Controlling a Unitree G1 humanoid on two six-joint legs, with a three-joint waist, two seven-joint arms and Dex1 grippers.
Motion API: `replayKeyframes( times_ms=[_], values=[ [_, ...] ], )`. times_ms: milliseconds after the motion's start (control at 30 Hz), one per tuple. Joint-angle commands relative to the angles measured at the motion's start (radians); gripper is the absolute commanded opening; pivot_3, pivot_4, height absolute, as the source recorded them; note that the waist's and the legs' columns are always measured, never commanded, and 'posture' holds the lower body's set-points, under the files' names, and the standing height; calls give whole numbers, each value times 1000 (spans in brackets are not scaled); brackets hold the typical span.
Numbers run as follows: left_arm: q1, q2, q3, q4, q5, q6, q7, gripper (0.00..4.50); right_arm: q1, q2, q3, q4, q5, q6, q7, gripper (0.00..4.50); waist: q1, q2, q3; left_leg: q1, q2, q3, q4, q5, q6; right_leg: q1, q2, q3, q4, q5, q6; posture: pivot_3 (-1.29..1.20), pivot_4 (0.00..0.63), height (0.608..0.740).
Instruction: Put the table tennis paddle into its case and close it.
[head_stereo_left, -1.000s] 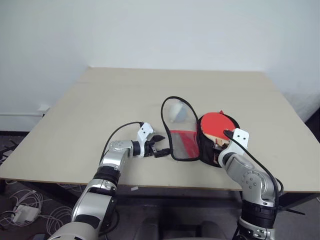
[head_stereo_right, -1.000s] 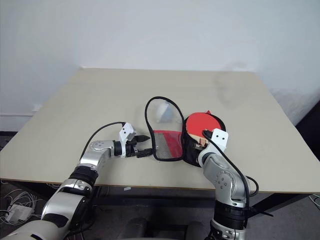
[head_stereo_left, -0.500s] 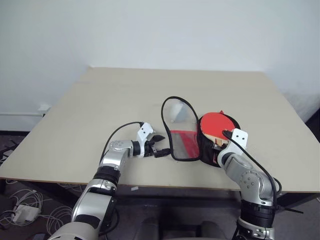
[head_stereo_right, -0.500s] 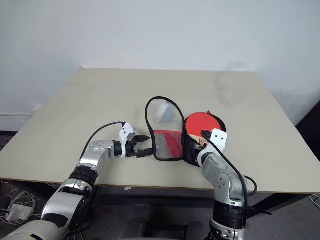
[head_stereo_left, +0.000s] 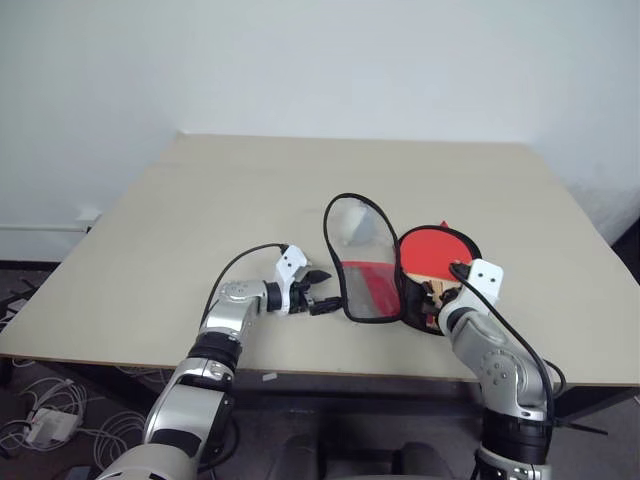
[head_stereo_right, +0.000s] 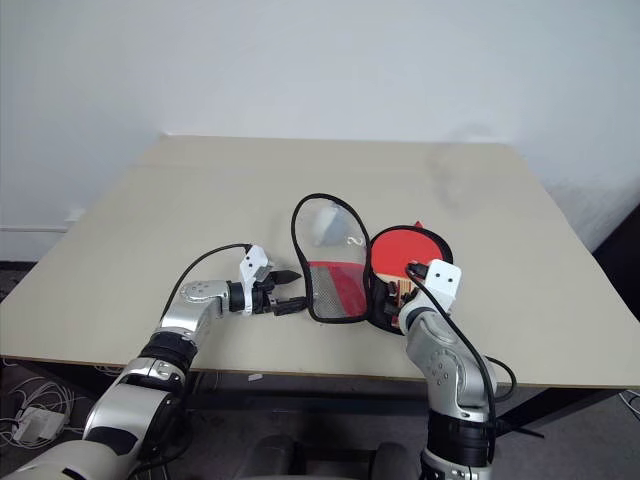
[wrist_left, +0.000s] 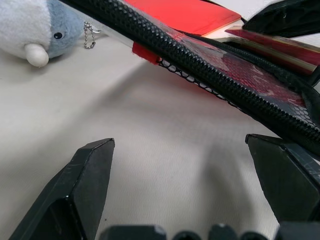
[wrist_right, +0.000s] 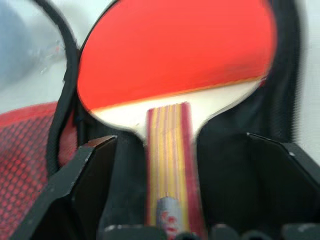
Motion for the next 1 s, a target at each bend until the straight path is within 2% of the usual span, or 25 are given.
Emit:
replayKeyframes(
  times_ms=[33,267,567,767,1000],
  values=[
    [-54,-19,26,-29,-35,-4,-11,4500,-34,-26,-90,-133,66,-148,78,4470,-1,0,0,0,0,0,0,0,0,0,0,0,0,0,0,0,0,740],
    [-103,-125,17,-34,-62,34,9,4500,-100,-106,-171,-38,48,-231,86,4470,-1,0,0,0,0,0,0,0,0,1,1,0,0,0,0,0,0,740],
    [-100,-308,-36,-64,-37,44,56,4500,-113,-105,-197,53,21,-314,56,4470,-1,0,0,0,0,0,0,0,0,1,0,0,0,0,0,0,0,740],
    [-75,-314,-22,-108,-61,128,99,4500,-85,-97,-210,52,15,-363,38,4470,-3,0,0,1,0,-1,-1,0,0,1,1,1,0,0,0,0,0,740],
    [-100,-248,31,-149,-93,373,191,4500,-71,-101,-210,68,12,-381,35,4470,-2,0,1,1,0,-1,0,0,0,1,1,1,0,0,0,0,0,740]
  ],
)
